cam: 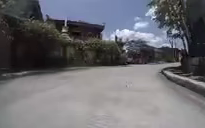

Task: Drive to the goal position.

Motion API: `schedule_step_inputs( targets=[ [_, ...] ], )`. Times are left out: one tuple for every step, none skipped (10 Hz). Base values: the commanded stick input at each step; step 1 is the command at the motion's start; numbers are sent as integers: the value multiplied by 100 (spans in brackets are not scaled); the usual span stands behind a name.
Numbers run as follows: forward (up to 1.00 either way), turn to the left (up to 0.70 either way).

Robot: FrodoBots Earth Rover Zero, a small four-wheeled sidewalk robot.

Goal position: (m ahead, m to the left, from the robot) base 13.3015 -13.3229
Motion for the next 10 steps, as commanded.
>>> schedule_step_inputs(
  targets=[
    [85, -14],
    [85, 0],
    [85, 0],
    [85, 0],
    [85, 0],
    [85, 0],
    [85, 0],
    [85, -19],
    [85, -32],
    [85, -34]
  ],
)
